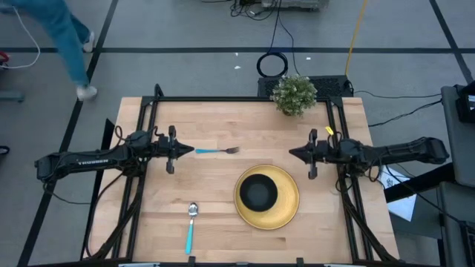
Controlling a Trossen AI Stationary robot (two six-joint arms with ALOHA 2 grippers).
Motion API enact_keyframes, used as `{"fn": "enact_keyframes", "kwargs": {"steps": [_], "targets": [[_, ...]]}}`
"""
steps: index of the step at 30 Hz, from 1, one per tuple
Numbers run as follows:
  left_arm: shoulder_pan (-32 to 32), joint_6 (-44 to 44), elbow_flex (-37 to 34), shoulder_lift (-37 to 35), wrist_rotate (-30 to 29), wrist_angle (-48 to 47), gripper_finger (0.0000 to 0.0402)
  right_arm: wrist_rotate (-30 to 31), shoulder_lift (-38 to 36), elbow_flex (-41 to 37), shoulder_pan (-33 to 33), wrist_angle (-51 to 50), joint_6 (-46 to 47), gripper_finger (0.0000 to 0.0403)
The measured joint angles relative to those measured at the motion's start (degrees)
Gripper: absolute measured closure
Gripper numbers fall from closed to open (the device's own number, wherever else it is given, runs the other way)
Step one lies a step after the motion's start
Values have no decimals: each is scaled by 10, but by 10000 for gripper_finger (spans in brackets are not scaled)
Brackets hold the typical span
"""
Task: Set table place
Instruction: Put the blue fork on the yellow plate to the right of the black bowl
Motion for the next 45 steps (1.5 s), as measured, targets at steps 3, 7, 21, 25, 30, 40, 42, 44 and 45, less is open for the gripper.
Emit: {"fn": "enact_keyframes", "kwargs": {"steps": [3, 7, 21, 25, 30, 40, 42, 44, 45], "targets": [[0, 0, 0, 1, 0, 0, 399, 0, 41, 32, -25, -3, 0, 403], [0, 0, 0, 1, 0, -1, 398, -43, 93, 84, -71, 7, 16, 403], [0, -17, 0, 2, 1, -2, 389, -304, 310, 290, -250, -31, 66, 403], [0, -19, 0, 2, 1, -2, 383, -386, 371, 342, -294, -86, 78, 403], [0, -17, 0, 2, 1, -2, 393, -392, 447, 408, -315, -151, 68, 403], [0, -17, 0, 2, -4, -2, 379, -436, 588, 579, -320, -294, 14, 403], [0, -17, 0, 2, -17, -2, 376, -435, 614, 620, -317, -323, 1, 403], [0, -17, 0, 2, -28, -2, 374, -435, 639, 655, -313, -348, -7, 403], [0, -17, 0, 2, -31, -2, 374, -435, 651, 672, -312, -362, -12, 403]]}}
